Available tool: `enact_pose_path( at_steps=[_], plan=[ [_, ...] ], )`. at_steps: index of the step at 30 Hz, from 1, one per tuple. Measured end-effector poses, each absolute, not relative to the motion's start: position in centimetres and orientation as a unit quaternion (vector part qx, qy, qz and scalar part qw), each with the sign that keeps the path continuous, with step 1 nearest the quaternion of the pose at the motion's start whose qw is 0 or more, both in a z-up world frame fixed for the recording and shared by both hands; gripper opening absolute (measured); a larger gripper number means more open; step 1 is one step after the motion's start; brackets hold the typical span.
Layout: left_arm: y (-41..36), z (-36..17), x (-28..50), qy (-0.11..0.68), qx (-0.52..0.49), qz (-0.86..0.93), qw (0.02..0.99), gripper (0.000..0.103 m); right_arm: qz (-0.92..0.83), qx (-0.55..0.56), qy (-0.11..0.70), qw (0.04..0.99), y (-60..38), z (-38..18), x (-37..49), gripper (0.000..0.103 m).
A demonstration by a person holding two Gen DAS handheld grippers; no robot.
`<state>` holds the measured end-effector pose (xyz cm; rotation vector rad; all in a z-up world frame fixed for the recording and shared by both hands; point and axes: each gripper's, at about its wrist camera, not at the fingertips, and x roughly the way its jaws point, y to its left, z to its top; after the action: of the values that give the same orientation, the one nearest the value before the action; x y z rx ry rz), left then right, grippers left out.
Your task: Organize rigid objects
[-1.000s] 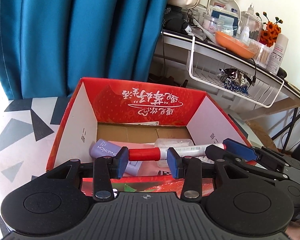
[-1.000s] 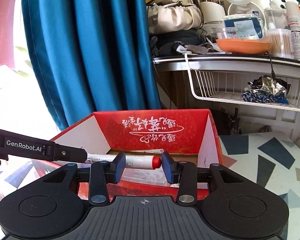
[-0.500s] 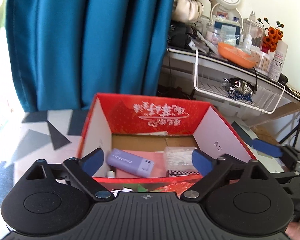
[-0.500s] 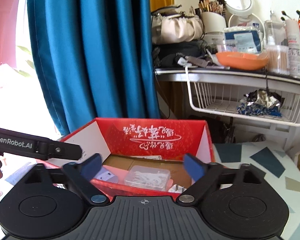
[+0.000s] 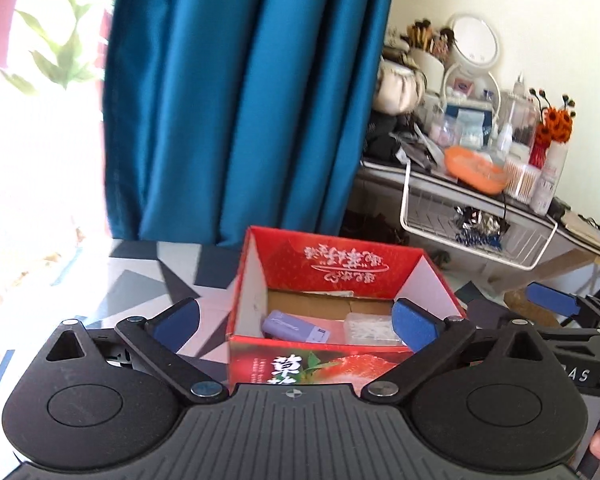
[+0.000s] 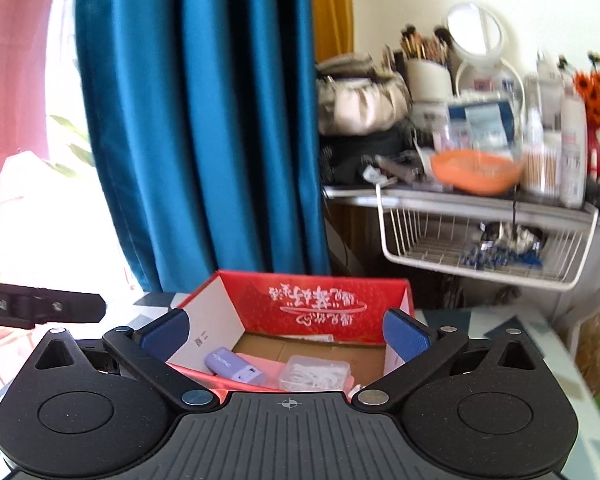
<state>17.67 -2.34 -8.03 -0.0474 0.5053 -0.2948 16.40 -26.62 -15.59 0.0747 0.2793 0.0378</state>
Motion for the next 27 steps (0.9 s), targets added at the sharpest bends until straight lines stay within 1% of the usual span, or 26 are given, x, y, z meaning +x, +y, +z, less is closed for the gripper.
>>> enact_pose_path(
  at_steps=[6, 8, 11, 16, 21, 27],
  plan=[
    [0.4, -5.7, 12.5, 0.244, -0.061, -0.105, 0.962, 0.103, 0.009, 0.065, 0.135, 0.989, -25.4, -12.3, 12.4, 0.103],
    [0.8, -5.1, 11.0, 0.242, -0.051, -0.090, 0.965, 0.103, 0.005, 0.067, 0.136, 0.988, -24.8, -11.5, 11.0, 0.103],
    [1.5, -4.2, 9.3, 0.251, -0.036, -0.064, 0.965, 0.103, 0.006, 0.053, 0.132, 0.990, -23.6, -10.3, 8.5, 0.103],
    [3.5, -2.8, 6.8, 0.251, -0.055, -0.081, 0.963, 0.103, 0.001, 0.032, 0.122, 0.992, -21.9, -8.7, 5.0, 0.103],
    [3.8, -1.6, 4.5, 0.223, -0.015, -0.071, 0.972, 0.103, 0.000, 0.022, 0.118, 0.993, -20.9, -7.3, 3.1, 0.103],
    [3.4, -0.6, 2.0, 0.208, 0.023, -0.063, 0.976, 0.103, 0.005, 0.018, 0.115, 0.993, -19.9, -6.6, 1.2, 0.103]
  ],
)
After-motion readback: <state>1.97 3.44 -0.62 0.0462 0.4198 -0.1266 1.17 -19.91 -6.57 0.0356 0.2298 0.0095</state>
